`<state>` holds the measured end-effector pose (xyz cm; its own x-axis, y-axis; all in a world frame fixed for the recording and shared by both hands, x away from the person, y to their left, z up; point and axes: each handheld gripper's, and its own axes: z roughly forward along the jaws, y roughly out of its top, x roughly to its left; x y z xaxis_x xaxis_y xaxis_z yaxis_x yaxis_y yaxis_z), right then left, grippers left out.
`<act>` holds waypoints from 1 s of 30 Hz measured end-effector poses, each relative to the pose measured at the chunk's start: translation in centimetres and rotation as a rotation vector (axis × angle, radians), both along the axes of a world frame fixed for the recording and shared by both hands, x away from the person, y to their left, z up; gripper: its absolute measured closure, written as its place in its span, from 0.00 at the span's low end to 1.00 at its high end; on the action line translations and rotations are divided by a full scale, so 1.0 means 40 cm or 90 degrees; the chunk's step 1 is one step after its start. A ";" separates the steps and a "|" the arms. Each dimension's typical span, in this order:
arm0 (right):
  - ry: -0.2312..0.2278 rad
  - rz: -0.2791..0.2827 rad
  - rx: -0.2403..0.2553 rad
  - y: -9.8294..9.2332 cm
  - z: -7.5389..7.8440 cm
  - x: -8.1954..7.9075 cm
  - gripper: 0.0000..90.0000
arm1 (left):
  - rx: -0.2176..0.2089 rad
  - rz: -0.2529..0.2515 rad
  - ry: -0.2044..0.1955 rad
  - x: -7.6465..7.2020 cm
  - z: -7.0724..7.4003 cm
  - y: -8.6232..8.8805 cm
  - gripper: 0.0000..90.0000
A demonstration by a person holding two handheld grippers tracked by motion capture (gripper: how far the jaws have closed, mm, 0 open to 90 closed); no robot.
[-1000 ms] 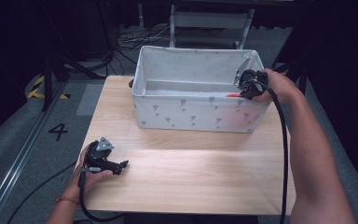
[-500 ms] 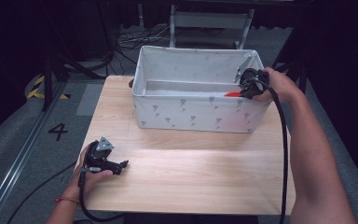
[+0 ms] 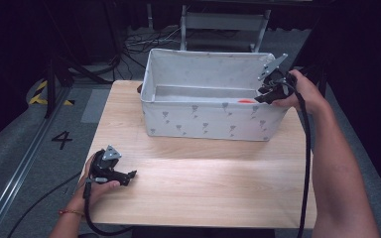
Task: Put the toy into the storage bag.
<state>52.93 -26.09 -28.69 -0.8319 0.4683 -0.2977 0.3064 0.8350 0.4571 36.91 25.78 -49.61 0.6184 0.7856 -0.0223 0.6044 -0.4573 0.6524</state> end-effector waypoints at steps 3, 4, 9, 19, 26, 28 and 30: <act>-0.009 -0.010 0.026 -0.013 0.009 -0.008 0.61 | 0.000 0.000 0.000 0.000 0.000 0.000 0.00; -0.019 -0.021 0.040 -0.018 0.014 -0.013 0.58 | 0.000 0.000 0.000 0.000 0.000 0.000 0.00; -0.041 -0.049 0.099 -0.038 0.032 -0.031 0.50 | 0.000 0.000 0.000 0.000 0.000 0.000 0.00; -0.071 -0.067 0.210 -0.073 0.043 -0.094 0.41 | 0.001 0.000 -0.001 0.000 0.000 0.000 0.00; -0.100 -0.076 0.242 -0.079 0.034 -0.147 0.37 | 0.001 0.002 -0.001 0.000 0.000 -0.001 0.00; -0.104 -0.075 0.240 -0.079 0.030 -0.161 0.37 | 0.000 0.002 -0.002 0.000 0.000 -0.001 0.00; -0.110 -0.077 0.237 -0.081 0.025 -0.175 0.37 | 0.001 0.002 -0.002 0.000 0.000 -0.001 0.00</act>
<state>45.92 -29.32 -27.67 -0.7170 0.6615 -0.2197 0.2846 0.5655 0.7741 36.92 25.75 -49.61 0.6159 0.7876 -0.0198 0.6043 -0.4561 0.6533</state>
